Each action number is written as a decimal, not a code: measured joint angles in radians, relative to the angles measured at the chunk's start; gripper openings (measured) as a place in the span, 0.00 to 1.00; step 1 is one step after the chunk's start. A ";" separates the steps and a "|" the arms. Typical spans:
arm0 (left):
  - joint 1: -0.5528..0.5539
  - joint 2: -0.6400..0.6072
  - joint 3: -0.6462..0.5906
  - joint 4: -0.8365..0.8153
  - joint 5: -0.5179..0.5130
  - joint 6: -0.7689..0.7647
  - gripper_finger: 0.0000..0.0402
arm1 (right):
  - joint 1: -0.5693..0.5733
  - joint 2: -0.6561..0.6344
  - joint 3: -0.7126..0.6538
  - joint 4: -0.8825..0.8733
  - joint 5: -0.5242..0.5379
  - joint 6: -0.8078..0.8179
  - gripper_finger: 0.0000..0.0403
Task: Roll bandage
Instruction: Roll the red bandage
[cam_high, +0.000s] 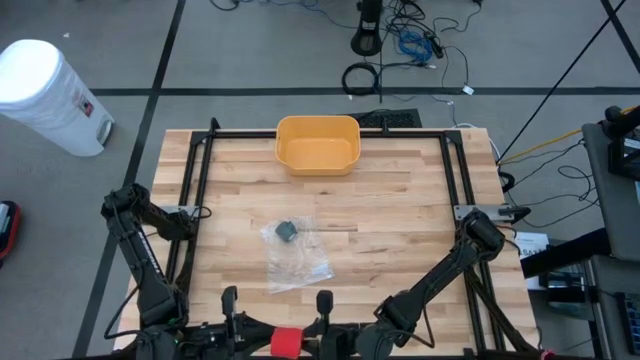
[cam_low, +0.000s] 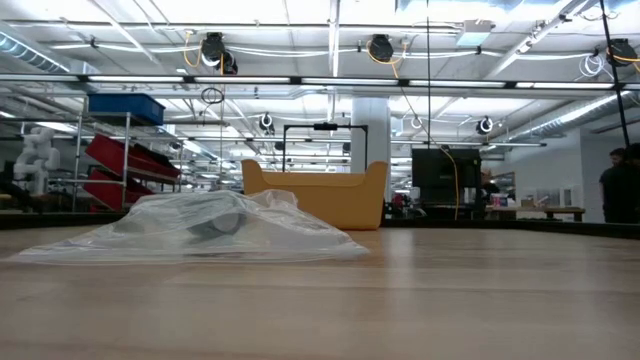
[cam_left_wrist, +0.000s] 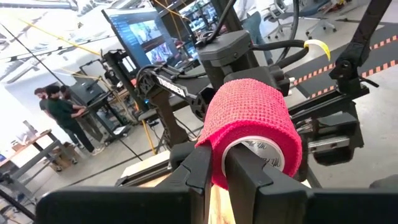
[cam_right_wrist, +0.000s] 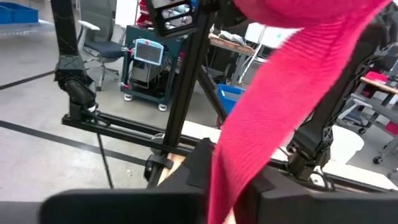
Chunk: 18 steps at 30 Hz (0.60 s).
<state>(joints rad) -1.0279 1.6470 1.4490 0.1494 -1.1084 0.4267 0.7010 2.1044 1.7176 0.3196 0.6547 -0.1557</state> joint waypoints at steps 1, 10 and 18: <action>0.000 0.000 0.000 0.000 0.000 0.000 0.10 | 0.002 0.000 0.000 -0.003 0.000 0.006 0.11; 0.000 0.000 0.000 0.000 0.000 -0.001 0.10 | 0.008 -0.037 0.000 -0.143 0.001 0.088 0.33; 0.000 0.000 0.000 0.000 0.000 -0.001 0.10 | 0.026 -0.106 0.000 -0.311 0.042 0.110 0.37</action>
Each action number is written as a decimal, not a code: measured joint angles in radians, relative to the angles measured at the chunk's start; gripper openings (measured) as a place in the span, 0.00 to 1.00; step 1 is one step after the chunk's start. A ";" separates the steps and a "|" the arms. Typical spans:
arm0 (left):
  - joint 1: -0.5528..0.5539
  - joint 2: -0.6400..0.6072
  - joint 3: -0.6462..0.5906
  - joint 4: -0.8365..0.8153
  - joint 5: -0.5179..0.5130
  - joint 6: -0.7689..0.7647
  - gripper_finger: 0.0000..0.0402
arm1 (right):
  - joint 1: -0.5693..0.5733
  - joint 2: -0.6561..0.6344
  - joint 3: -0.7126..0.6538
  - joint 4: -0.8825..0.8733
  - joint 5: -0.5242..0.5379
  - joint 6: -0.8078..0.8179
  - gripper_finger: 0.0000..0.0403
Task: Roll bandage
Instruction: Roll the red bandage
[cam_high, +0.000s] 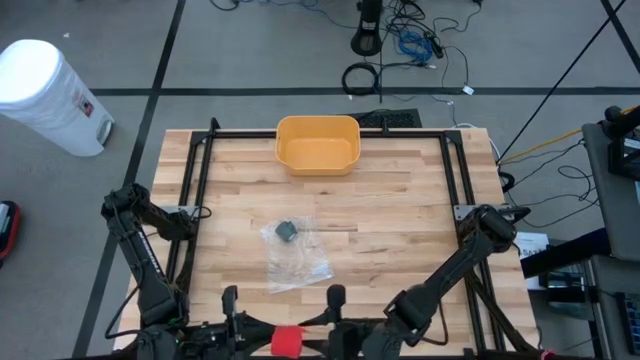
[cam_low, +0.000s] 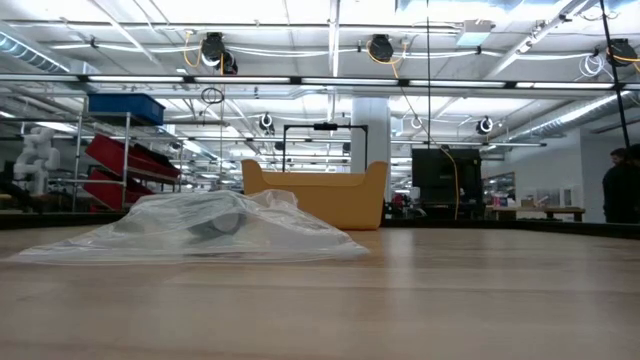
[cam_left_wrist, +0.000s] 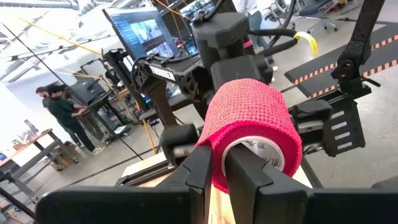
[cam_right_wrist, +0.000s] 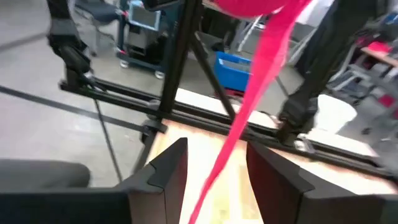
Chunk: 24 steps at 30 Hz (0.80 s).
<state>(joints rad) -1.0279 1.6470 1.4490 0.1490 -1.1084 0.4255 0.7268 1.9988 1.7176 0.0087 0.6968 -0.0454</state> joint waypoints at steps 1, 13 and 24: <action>0.000 0.000 0.000 0.000 0.000 0.000 0.10 | 0.008 -0.009 0.000 -0.014 0.017 -0.013 0.37; 0.000 0.000 0.000 0.000 0.017 -0.028 0.10 | 0.150 -0.095 0.000 -0.009 0.289 -0.235 0.38; 0.000 0.000 0.000 -0.009 0.029 -0.078 0.10 | 0.136 -0.092 0.000 0.086 0.293 -0.337 0.38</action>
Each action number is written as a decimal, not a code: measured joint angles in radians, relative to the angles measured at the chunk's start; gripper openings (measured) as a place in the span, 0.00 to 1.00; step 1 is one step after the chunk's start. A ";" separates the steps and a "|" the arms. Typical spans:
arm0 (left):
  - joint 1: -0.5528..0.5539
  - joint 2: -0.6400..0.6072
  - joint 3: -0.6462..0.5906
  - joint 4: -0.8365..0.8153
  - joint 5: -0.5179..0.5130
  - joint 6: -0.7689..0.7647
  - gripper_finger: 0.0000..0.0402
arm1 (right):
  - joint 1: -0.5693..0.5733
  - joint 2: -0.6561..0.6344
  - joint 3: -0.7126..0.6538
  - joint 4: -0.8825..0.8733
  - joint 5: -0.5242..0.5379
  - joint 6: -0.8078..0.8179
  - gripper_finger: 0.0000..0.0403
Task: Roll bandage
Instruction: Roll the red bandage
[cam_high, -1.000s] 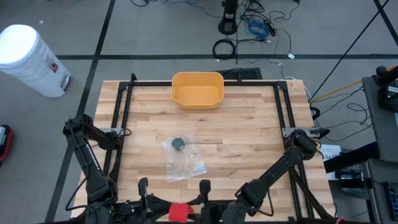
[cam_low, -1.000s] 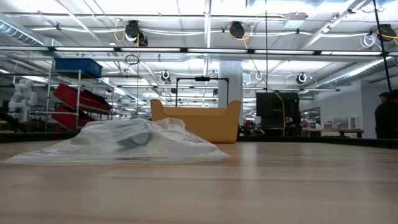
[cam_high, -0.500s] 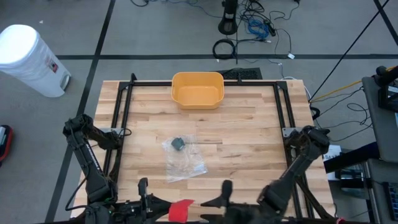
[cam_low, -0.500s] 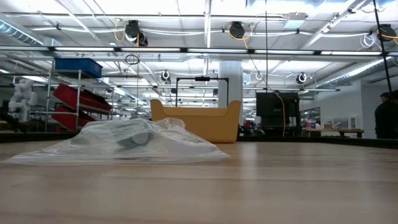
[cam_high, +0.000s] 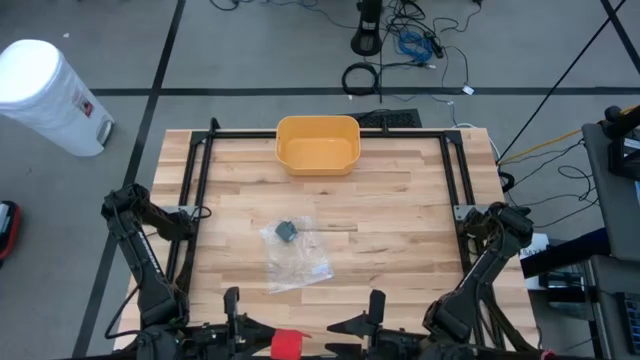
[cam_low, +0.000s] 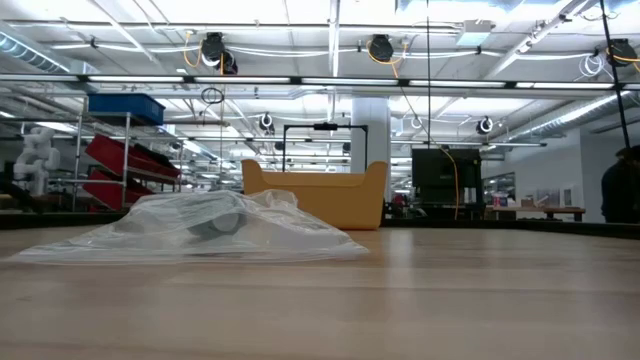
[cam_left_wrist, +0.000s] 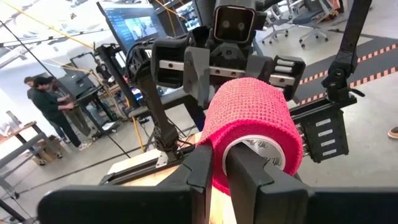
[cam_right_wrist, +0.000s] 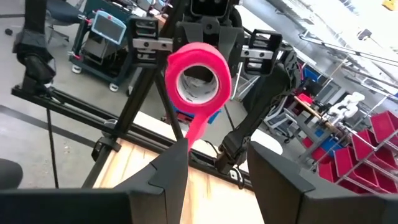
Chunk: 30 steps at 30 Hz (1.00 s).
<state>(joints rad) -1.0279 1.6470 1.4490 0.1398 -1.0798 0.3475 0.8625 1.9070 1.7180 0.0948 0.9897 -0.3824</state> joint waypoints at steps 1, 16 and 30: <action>0.000 0.000 0.000 -0.001 0.000 0.000 0.10 | -0.004 0.002 0.000 0.000 0.000 0.000 0.38; 0.029 0.000 0.000 -0.042 0.066 -0.054 0.10 | -0.041 0.002 0.000 0.082 -0.106 -0.093 0.37; 0.038 0.004 0.000 -0.042 0.087 -0.055 0.10 | -0.066 0.002 0.000 0.115 -0.236 -0.065 0.37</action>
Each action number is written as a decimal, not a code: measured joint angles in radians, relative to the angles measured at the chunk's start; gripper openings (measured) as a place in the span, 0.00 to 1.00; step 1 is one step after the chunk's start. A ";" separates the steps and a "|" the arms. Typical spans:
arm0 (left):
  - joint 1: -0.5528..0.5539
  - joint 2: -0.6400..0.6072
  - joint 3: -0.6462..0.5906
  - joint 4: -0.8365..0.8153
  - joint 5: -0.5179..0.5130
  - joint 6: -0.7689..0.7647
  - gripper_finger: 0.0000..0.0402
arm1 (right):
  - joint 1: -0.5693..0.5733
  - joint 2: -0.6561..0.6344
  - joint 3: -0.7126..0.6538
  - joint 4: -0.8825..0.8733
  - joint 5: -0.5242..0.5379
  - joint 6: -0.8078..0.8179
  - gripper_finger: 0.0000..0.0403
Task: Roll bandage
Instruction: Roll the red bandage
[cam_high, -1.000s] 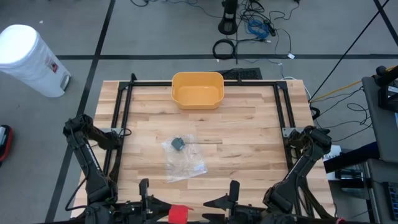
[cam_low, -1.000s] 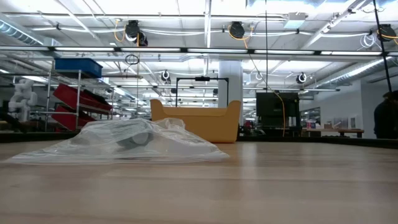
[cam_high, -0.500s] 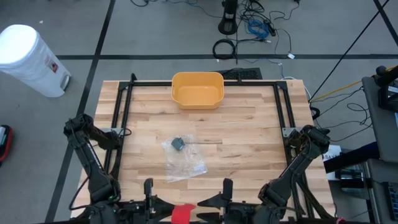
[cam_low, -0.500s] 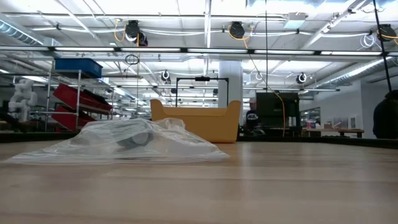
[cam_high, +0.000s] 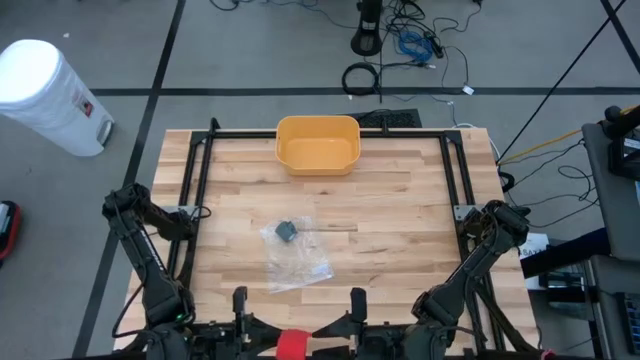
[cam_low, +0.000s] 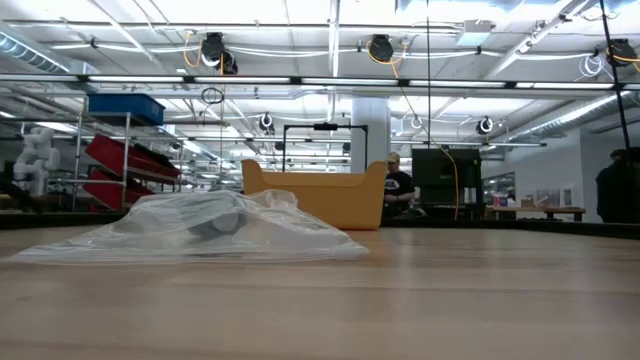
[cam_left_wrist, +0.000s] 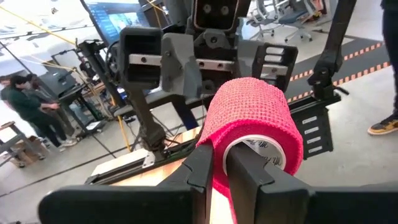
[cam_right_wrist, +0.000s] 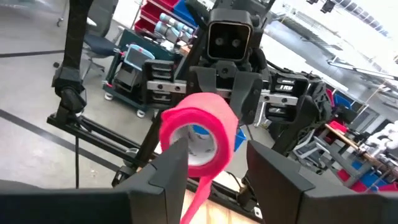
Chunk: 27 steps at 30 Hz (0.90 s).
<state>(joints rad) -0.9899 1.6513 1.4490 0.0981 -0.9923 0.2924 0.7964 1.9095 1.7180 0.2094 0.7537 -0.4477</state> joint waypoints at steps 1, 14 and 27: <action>0.004 0.004 0.000 0.002 0.013 0.000 0.10 | -0.003 0.000 0.000 -0.001 -0.002 0.003 0.37; 0.033 0.020 0.000 -0.002 0.034 0.000 0.10 | -0.010 0.040 0.000 0.012 0.006 -0.065 0.37; 0.034 0.020 0.000 0.001 0.046 -0.024 0.10 | -0.010 0.059 0.000 0.100 0.008 -0.183 0.32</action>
<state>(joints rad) -0.9558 1.6714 1.4490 0.0994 -0.9465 0.2680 0.7864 1.9682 1.7180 0.3096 0.7616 -0.6308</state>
